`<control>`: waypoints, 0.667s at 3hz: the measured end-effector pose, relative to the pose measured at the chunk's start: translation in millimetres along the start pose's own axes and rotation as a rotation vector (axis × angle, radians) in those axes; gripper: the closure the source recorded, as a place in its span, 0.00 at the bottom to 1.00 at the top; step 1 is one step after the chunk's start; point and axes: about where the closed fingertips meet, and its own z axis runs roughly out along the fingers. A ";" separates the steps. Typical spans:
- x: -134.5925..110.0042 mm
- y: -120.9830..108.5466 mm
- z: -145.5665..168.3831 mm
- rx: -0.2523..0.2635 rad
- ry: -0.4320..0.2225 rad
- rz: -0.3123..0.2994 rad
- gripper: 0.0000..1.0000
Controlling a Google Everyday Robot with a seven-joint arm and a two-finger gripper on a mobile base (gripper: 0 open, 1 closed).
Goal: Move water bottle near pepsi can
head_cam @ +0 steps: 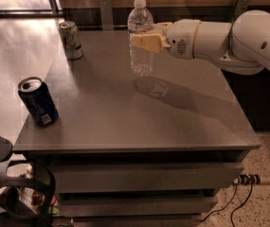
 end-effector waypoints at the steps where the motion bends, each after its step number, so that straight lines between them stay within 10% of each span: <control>1: 14.6 28.1 4.1 -0.030 0.005 0.024 1.00; 2: 21.9 56.7 12.8 -0.077 0.014 0.008 1.00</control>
Offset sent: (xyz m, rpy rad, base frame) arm -0.0663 0.0545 -0.0324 -0.0238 0.0133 0.1217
